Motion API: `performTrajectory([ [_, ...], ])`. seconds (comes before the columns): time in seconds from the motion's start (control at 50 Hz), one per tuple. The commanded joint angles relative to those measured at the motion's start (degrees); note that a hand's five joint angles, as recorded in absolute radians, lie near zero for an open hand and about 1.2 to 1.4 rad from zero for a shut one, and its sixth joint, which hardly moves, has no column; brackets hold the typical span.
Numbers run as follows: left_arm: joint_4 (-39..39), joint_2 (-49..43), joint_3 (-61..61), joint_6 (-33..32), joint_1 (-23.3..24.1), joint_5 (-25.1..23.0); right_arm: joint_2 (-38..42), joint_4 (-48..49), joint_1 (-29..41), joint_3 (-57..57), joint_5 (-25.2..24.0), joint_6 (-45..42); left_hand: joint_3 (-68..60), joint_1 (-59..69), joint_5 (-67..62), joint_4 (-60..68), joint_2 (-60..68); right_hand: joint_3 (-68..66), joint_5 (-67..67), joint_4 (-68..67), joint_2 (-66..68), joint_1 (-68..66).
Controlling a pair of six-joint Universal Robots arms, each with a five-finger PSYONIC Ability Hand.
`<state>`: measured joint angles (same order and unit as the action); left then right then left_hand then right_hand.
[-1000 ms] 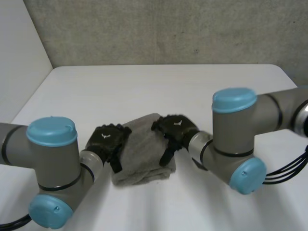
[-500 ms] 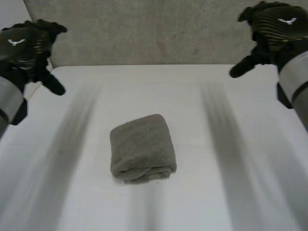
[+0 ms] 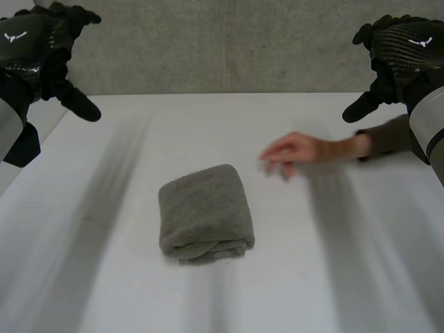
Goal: Fold the towel.
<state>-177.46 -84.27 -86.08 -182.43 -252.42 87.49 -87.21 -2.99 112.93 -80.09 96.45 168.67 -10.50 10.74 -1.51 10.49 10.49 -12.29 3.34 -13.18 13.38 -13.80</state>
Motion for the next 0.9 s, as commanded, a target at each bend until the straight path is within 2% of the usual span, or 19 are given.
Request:
performTrajectory([
  [0.02, -0.08, -0.99, 1.87, -0.29, 1.66, 0.05, 0.11, 0.09, -0.78, 0.02, -2.66, -0.01, -1.57, 1.32, -0.56, 1.58, 1.58, 2.29, -3.34, 3.18, -3.38, 3.80],
  [0.3, -0.08, -3.71, 3.29, -0.46, 5.44, 0.23, -0.15, 0.00, -2.45, 0.11, -4.34, -0.10, -1.57, 1.32, -0.56, 1.58, 1.58, 2.29, -3.34, 3.18, -3.38, 3.80],
  [0.52, -0.52, -3.71, 3.28, -2.83, 5.62, 0.23, 0.02, -0.18, -2.45, -0.15, -8.47, 0.08, -1.06, 0.82, -0.05, 1.07, 1.07, 2.29, -3.34, 3.18, -3.38, 3.80],
  [0.9, -0.52, -3.01, 2.85, -3.01, 5.71, 0.23, -0.06, -0.09, -2.37, -0.94, -9.09, -0.01, -1.23, 0.98, -0.22, 1.24, 1.24, 2.29, -3.34, 3.18, -3.38, 3.80],
])
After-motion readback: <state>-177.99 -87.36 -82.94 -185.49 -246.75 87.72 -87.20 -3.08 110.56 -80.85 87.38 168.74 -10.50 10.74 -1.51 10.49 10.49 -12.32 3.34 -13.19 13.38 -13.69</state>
